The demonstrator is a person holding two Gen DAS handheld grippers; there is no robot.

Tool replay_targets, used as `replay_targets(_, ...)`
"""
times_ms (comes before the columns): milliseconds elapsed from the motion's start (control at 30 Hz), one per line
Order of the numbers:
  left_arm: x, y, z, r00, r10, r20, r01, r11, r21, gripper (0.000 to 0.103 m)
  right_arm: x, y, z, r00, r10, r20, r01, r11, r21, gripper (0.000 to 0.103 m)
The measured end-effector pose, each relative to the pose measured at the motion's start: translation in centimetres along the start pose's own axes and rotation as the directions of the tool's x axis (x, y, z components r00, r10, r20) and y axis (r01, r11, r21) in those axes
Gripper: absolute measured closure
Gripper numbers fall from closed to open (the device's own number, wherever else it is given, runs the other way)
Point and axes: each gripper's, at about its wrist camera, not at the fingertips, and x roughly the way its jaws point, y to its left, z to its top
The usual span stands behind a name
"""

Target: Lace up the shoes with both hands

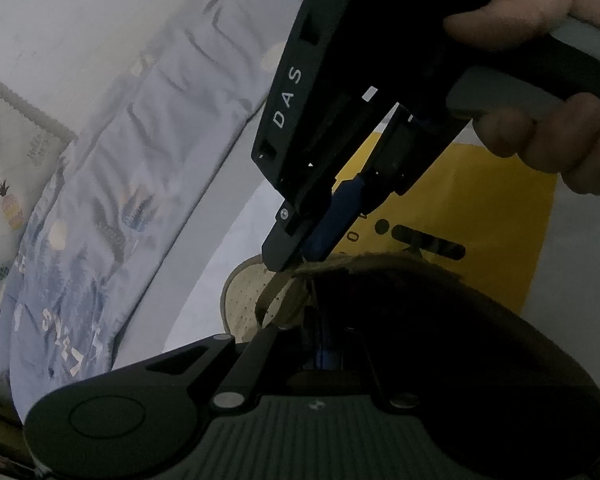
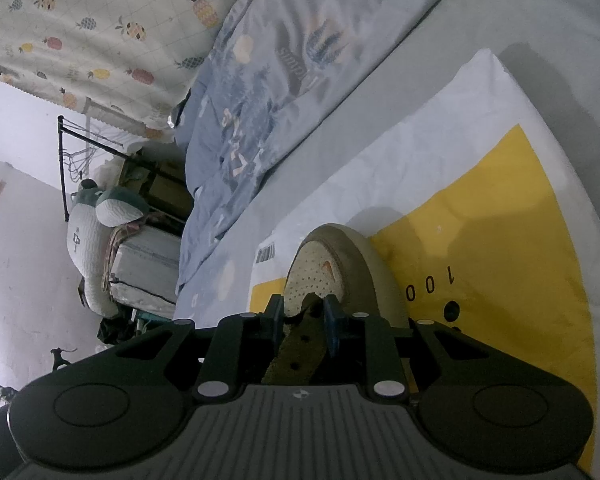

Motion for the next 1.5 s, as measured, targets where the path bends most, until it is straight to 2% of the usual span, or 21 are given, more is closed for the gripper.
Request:
replay_targets(200, 0.2, 0.3, 0.3, 0.999, -0.022, -0.025, 0.023, 1.0, 0.006, 0.102, -0.1, -0.1, 0.1, 1.0, -0.003, -0.002, 0.003, 1.0, -0.001, 0.08)
replay_targets(833, -0.1, -0.2, 0.8, 0.998, 0.022, 0.053, -0.023, 1.0, 0.017, 0.101, -1.1, -0.4, 0.1, 0.999, -0.014, 0.045, 0.014, 1.0, 0.018, 0.08)
replay_targets(1367, 0.3, -0.2, 1.1, 0.998, 0.032, 0.056, -0.033, 0.999, 0.026, 0.101, -1.7, -0.9, -2.6, 0.992, -0.041, 0.121, 0.031, 0.996, 0.081, 0.08)
replay_targets(1500, 0.2, -0.2, 1.0, 0.998, 0.033, 0.052, -0.034, 0.999, 0.029, 0.101, -1.3, -1.2, -2.6, 0.993, -0.023, 0.113, 0.012, 0.995, 0.102, 0.08)
